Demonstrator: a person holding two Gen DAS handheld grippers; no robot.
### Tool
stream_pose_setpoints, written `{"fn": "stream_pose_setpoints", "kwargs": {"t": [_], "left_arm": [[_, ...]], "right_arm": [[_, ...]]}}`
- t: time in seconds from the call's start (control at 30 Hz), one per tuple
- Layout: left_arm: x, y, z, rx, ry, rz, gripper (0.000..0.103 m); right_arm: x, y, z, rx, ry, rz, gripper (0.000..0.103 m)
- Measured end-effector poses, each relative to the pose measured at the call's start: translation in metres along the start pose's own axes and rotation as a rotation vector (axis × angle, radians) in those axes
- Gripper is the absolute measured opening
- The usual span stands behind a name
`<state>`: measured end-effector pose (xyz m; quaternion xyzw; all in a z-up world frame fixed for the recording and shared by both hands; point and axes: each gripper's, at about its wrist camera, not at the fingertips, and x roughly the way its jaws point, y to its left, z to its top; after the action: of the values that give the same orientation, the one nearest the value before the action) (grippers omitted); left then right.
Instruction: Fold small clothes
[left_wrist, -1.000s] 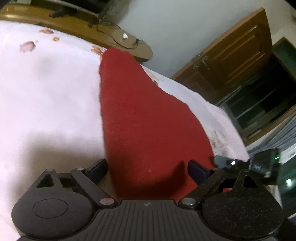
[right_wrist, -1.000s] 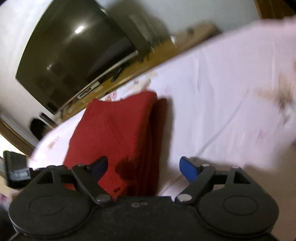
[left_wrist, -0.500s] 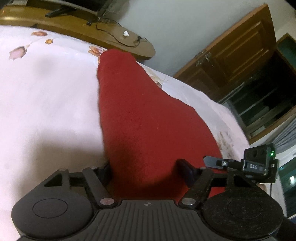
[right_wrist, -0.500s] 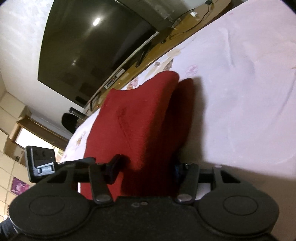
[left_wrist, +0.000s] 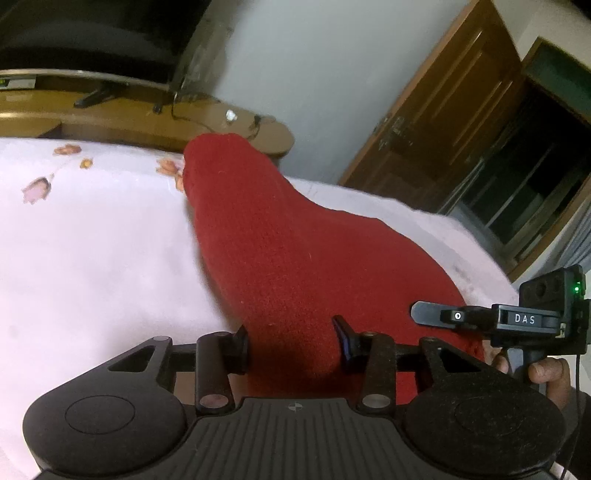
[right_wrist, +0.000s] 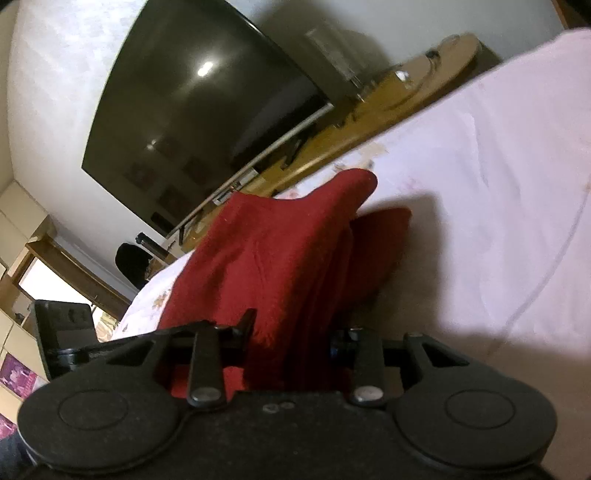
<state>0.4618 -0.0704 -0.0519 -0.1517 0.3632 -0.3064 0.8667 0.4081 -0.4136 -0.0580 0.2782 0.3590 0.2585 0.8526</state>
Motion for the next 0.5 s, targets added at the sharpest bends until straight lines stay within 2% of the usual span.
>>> {"fn": "stream_pose_setpoints", "kwargs": {"t": [0.23,0.5], "left_arm": [[-0.056,0.024,0.005,-0.003,-0.057,-0.006,0.042],[-0.158,0.087,-0.003,-0.011,-0.103,0.069,0.042]], "right_arm": [[0.008,0.055,0.007,-0.061,-0.006,-0.027,0.035],[0.075,0.136,-0.008,-0.109,0.023,0.015,0.035]]}}
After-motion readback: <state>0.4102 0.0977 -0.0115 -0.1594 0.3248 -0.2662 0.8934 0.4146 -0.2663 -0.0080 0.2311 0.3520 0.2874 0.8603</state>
